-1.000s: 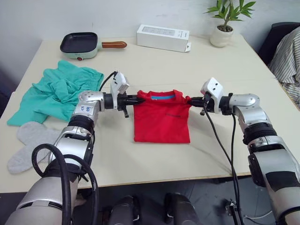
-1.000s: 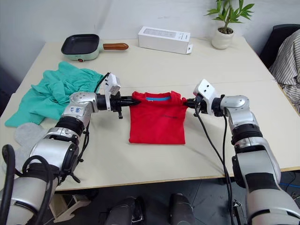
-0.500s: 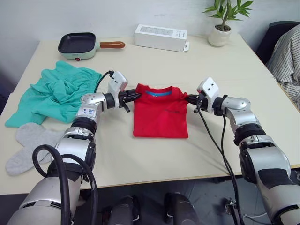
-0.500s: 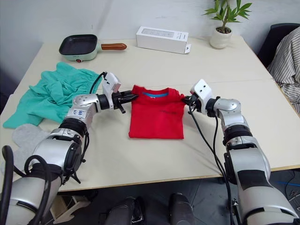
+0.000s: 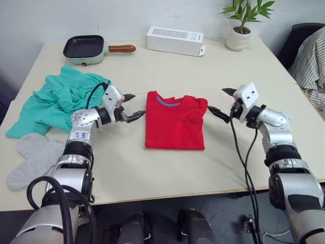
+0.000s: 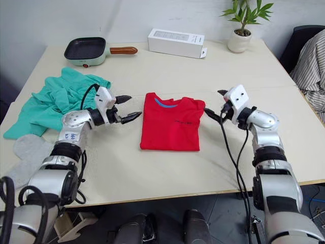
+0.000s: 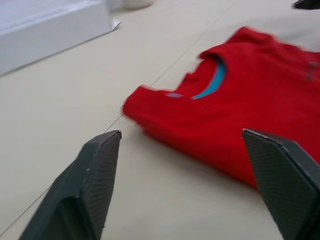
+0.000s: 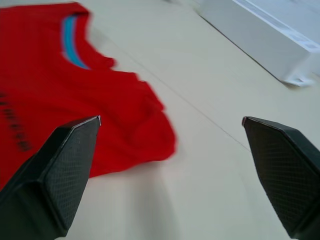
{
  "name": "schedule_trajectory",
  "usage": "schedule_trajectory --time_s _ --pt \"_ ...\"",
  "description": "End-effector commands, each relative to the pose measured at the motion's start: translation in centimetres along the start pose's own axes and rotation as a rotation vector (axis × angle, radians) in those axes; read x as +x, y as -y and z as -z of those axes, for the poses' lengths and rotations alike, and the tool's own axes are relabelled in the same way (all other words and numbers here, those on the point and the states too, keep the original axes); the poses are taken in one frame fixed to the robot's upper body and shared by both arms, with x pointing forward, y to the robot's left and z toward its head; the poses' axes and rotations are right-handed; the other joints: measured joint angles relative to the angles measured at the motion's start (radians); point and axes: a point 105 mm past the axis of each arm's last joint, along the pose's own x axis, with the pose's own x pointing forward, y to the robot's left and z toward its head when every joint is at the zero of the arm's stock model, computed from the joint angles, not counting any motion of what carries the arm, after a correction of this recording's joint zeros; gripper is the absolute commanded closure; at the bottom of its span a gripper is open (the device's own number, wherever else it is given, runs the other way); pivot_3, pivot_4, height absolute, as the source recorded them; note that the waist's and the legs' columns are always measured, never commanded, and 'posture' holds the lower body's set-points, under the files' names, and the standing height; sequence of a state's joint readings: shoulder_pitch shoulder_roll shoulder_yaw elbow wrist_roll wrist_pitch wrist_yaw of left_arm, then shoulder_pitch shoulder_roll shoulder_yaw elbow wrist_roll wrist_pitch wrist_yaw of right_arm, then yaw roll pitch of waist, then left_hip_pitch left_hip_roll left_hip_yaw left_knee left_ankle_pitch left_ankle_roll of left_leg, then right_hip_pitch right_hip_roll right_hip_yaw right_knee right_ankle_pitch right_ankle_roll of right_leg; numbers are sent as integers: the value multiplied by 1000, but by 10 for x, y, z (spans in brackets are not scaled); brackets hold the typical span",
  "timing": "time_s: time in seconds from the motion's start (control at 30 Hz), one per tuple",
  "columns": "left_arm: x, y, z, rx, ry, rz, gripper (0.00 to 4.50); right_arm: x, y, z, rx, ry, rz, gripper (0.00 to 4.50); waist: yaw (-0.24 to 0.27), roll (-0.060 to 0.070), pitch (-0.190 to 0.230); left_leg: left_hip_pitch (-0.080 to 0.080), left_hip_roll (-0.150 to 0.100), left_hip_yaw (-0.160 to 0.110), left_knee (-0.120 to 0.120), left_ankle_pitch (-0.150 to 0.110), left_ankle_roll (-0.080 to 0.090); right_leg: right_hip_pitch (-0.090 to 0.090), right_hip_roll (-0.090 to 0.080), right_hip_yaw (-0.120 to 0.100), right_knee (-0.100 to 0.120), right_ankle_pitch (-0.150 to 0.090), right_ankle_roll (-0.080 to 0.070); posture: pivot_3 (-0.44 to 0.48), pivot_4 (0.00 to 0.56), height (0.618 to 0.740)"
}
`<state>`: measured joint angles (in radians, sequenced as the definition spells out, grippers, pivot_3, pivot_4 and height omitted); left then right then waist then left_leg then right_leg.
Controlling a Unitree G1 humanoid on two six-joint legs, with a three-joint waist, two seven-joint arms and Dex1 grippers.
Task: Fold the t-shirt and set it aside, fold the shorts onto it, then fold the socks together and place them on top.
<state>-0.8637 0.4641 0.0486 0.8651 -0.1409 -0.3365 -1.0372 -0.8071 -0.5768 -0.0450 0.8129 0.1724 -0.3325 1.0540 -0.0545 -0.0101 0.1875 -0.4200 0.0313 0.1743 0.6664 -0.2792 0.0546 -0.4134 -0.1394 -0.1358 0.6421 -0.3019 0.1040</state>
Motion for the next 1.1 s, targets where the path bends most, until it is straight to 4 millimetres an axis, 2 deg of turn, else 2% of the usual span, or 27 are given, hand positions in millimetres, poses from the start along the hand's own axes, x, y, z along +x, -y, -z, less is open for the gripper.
schedule_trajectory --time_s 0.03,0.1,0.17,0.23,0.43,0.5,0.6,0.9,1.0,1.1 --pt "-14 34 -18 197 42 216 61 -10 -43 -26 -104 74 -264 0 1 0 0 0 0 0 0 0 0 0 0 0 0 0 0 0 150 740" --pt "-21 54 -11 267 2 307 61 -13 -74 -26 -121 77 -360 0 2 0 0 1 0 0 0 0 0 0 0 0 1 0 0 0 150 740" --pt "-25 64 -2 341 -56 341 61 -14 -97 -24 -140 77 -404 0 3 0 0 3 0 0 1 0 0 2 -1 1 1 0 0 0 150 740" --pt "-20 68 1 345 -64 309 61 -11 -110 -17 -198 48 -399 0 9 0 0 3 0 0 1 1 1 2 -3 0 1 0 0 0 150 740" --pt "1 83 12 377 -91 300 61 -2 -105 17 -287 -63 -305 0 29 0 0 9 -4 -1 2 0 2 6 -10 2 1 0 0 0 150 740" --pt "9 83 14 362 -93 271 0 4 -98 23 -310 -72 -255 385 28 0 0 8 -4 -1 2 0 2 6 -10 2 1 0 0 0 150 740" --pt "14 85 21 397 -122 292 570 7 -97 30 -362 -92 -283 1234 25 0 0 9 -4 0 2 0 2 6 -9 1 1 0 0 0 150 740" --pt "17 92 35 490 -161 356 3495 10 -100 31 -443 -50 -333 4444 25 0 0 16 -3 -1 1 0 2 16 -9 1 -2 0 -1 0 150 740" --pt "9 100 31 488 -142 390 4477 8 -102 26 -482 -12 -347 4500 23 0 0 16 -2 -1 1 0 2 16 -10 1 -2 0 -1 0 150 740" --pt "-13 119 23 477 -107 408 4477 5 -114 13 -566 78 -402 4500 4 1 0 16 -1 -1 -1 0 1 16 -10 2 0 0 -1 0 150 740"
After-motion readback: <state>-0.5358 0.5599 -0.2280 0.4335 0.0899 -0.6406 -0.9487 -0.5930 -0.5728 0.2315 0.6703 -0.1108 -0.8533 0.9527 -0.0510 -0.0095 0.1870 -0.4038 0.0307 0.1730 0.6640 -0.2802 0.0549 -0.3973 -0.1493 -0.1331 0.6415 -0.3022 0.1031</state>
